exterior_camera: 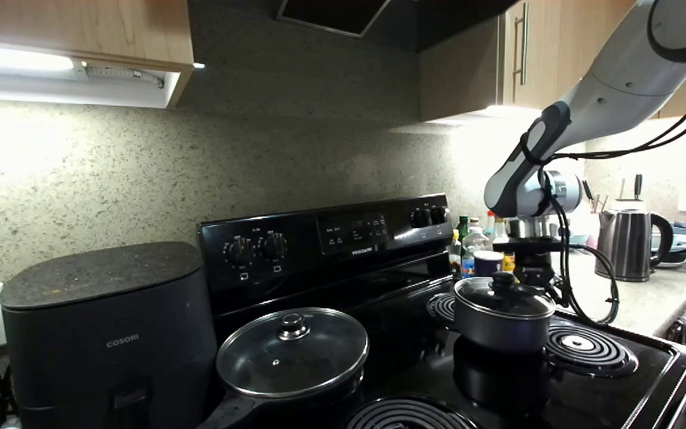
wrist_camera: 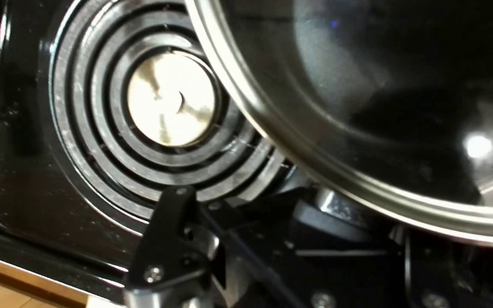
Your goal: Slide the pot on the stove to the front plate
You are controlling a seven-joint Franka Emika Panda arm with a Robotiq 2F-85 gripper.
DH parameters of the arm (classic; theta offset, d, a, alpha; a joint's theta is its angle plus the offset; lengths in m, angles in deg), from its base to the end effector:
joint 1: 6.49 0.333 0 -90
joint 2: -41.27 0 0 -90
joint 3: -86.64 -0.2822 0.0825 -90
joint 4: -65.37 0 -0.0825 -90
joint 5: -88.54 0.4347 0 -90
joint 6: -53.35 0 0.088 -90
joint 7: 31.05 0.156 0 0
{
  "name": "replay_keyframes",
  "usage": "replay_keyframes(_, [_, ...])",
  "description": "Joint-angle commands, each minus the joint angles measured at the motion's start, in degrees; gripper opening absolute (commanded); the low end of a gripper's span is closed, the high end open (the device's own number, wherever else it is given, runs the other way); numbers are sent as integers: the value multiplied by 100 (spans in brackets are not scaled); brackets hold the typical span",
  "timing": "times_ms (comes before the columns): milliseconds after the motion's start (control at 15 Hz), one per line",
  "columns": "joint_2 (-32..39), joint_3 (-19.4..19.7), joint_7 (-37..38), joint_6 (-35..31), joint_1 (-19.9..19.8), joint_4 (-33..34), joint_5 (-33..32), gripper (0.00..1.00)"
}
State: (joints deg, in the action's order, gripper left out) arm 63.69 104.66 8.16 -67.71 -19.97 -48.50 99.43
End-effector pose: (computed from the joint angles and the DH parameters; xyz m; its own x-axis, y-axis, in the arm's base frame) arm 0.5089 -0.3032 0.1423 0.2066 -0.9587 -0.1955 -0.9619 -0.2356 0.1387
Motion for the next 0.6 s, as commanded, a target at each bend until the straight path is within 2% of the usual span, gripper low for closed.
replay_keyframes(0, [-672, 282, 497, -136, -3, -967, -164, 0])
replay_keyframes(200, [-936, 491, 976, -132, -31, -1296, -330, 0])
replay_keyframes(533, [-1161, 615, 1388, -161, -91, -1545, -534, 0])
